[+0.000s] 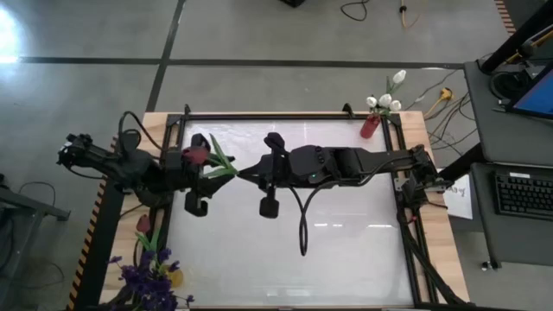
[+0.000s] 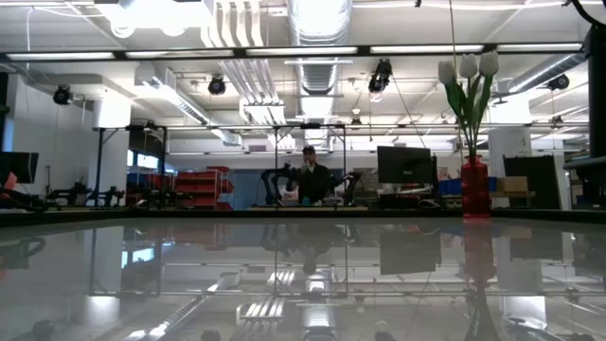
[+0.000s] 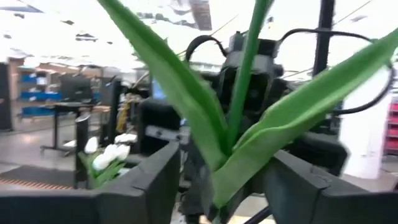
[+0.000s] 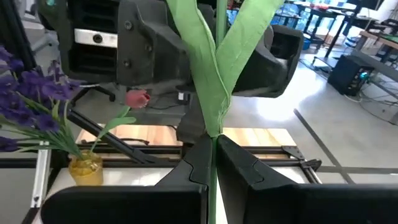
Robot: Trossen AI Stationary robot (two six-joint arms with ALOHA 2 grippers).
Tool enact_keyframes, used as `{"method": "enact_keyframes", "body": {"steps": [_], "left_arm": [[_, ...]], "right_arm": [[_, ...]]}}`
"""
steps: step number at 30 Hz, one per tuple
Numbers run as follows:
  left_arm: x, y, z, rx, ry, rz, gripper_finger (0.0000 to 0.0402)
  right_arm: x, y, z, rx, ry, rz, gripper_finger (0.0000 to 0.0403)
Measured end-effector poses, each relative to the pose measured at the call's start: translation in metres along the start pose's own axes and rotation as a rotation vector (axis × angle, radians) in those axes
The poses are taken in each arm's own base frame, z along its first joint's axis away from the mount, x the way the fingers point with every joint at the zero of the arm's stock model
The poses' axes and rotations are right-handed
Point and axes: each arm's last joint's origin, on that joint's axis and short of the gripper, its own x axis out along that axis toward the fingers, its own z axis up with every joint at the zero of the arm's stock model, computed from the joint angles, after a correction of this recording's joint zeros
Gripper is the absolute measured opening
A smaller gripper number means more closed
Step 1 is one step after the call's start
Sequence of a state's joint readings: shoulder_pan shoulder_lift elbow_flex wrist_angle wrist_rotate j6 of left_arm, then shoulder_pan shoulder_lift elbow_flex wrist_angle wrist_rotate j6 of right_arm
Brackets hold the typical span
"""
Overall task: Sort flowers into vase by color
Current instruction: Put the red tulip into the yellow flower vase
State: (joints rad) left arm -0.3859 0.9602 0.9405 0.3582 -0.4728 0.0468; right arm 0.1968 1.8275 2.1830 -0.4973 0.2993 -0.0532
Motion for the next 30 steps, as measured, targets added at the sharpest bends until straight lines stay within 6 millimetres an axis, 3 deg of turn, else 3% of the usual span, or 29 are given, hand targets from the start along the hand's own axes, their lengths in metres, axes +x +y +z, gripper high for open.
{"method": "enact_keyframes", "body": {"steps": [15,18,23,30], "left_arm": [[-0.003,-0.002,0.005,-0.001,0.003,-0.122,0.0008],[-0.003,-0.002,0.004,0.004,0.014,-0.127,0.0006],[-0.012,0.002,0.006,0.039,0.103,-0.147,0.0001],[-0.03,0.008,0.03,-0.021,0.336,-0.267,0.0]], "right_arm": [[-0.001,0.004,0.003,0.068,-0.025,0.101,0.0021],[0.0,0.006,0.002,0.11,-0.019,0.14,0.0055],[-0.005,0.014,-0.002,0.168,0.043,0.166,0.0152],[-0.023,0.044,0.0,0.174,0.062,0.186,0.0239]]}}
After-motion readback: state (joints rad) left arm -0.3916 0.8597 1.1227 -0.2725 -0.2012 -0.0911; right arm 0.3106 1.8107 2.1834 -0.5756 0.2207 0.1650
